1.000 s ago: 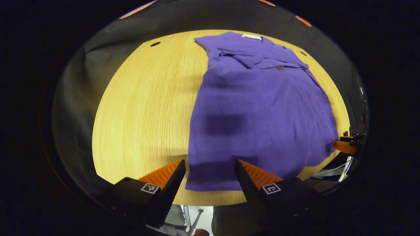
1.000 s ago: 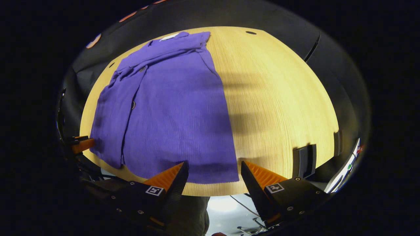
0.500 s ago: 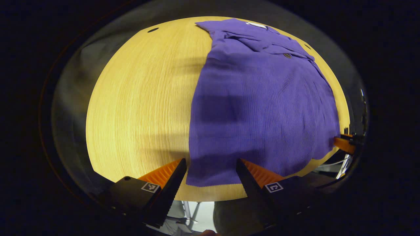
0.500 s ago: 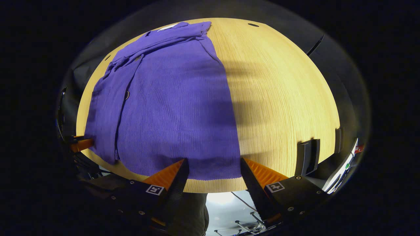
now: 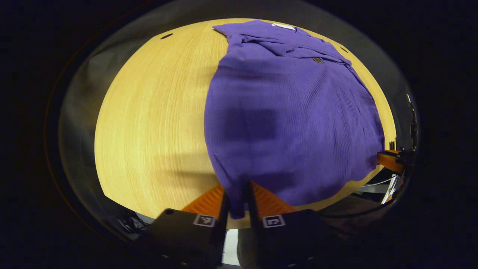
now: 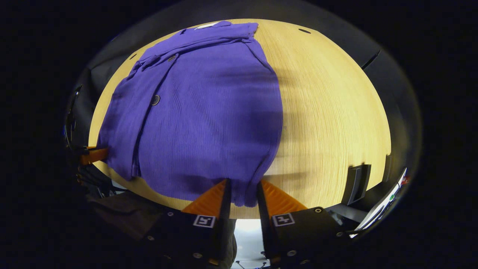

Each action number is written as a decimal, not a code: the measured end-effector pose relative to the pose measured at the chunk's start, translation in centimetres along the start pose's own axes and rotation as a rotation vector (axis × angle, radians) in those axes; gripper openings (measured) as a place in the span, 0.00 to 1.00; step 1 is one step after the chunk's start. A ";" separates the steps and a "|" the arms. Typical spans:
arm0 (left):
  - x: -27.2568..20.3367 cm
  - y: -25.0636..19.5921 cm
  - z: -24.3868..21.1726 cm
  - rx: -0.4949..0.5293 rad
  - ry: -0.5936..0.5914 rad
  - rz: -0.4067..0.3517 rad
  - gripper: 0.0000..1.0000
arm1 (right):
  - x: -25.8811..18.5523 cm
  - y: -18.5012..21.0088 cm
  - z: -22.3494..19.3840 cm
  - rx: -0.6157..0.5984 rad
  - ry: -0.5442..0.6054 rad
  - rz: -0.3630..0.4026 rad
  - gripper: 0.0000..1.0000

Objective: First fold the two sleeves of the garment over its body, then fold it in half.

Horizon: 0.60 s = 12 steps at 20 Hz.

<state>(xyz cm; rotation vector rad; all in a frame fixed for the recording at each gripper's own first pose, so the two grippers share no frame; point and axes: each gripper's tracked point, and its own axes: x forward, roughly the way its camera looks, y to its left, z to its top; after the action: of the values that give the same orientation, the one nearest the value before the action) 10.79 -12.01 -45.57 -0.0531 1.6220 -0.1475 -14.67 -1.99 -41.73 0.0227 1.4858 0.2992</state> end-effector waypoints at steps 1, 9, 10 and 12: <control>0.2 -0.2 2.6 -0.003 0.025 0.000 0.19 | 0.0 0.2 0.1 0.026 0.004 0.006 0.29; 1.5 0.0 4.7 -0.050 0.110 -0.098 0.06 | -0.4 1.4 1.5 0.152 -0.003 0.084 0.09; 1.0 0.0 4.7 -0.040 0.118 -0.101 0.06 | -0.8 1.7 1.9 0.168 -0.015 0.103 0.09; 0.4 -0.3 5.4 -0.049 0.129 -0.105 0.06 | -1.6 1.9 2.9 0.196 -0.029 0.109 0.08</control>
<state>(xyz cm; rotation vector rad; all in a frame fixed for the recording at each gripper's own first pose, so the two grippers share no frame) 16.17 -12.70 -46.17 -0.1698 1.7527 -0.1950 -12.26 -0.04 -39.49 0.2646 1.4830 0.2396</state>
